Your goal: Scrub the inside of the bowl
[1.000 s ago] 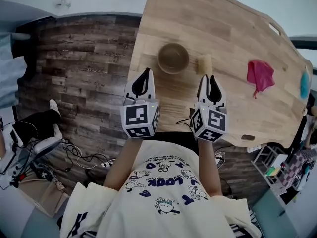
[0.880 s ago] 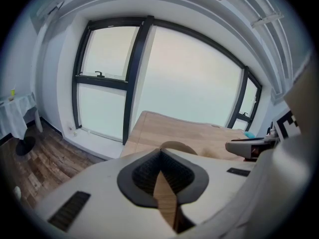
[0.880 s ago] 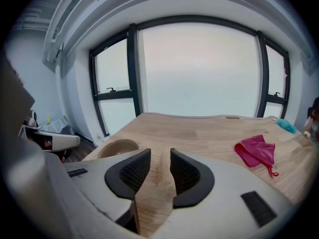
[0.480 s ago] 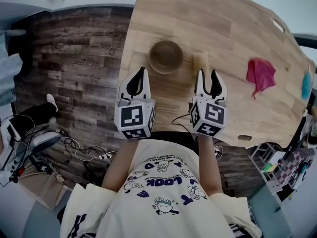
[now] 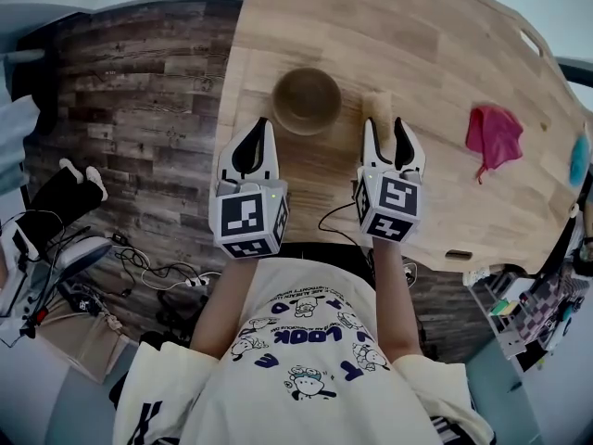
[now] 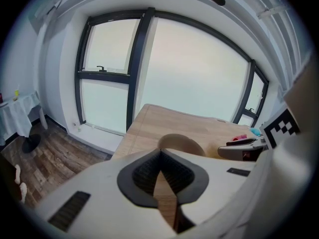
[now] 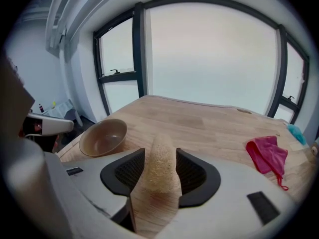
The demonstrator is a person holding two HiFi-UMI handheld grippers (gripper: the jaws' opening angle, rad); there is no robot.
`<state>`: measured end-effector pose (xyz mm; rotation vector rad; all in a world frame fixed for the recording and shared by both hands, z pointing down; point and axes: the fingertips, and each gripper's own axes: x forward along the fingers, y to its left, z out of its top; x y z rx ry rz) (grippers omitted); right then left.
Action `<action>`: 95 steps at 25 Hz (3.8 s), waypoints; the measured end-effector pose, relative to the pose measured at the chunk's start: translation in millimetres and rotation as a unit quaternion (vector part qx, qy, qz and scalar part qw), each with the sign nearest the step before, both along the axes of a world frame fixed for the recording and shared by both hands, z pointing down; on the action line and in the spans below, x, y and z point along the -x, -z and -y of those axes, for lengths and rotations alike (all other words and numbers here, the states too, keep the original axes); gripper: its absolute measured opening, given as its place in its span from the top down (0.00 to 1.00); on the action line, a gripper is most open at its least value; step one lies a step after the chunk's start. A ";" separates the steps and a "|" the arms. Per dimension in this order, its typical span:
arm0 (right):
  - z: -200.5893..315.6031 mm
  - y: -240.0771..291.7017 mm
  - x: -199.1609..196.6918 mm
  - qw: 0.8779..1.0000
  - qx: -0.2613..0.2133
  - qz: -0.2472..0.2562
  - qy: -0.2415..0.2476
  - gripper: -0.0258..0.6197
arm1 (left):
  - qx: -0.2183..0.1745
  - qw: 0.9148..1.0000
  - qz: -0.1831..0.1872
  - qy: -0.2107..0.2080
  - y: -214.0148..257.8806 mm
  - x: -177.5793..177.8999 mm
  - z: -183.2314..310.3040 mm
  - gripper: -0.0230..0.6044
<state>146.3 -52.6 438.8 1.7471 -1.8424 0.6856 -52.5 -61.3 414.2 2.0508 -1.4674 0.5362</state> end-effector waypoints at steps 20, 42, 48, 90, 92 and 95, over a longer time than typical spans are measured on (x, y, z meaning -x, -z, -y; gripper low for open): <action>5.6 -15.3 -4.9 1.000 0.016 0.010 -0.009 0.73 | 0.010 1.000 -0.001 0.007 -7.3 6.1 0.3 0.92; 46.9 51.4 54.4 0.995 -0.055 0.065 0.047 0.73 | -0.014 0.999 -0.020 0.023 13.9 13.1 11.0 0.92; 43.0 40.7 55.8 0.996 -0.040 0.064 0.050 0.73 | -0.001 0.999 -0.031 0.017 9.3 11.1 11.2 0.92; 43.6 -5.2 72.4 0.991 0.026 0.110 0.065 0.74 | 0.086 0.993 -0.074 0.016 -45.6 -20.6 41.9 0.89; 43.7 -7.6 72.9 0.991 0.031 0.118 0.054 0.74 | 0.086 0.993 -0.081 0.027 -46.0 -19.6 42.1 0.89; 43.4 -11.0 72.7 0.988 0.040 0.147 0.029 0.75 | 0.085 0.991 -0.092 0.040 -46.4 -18.5 42.0 0.89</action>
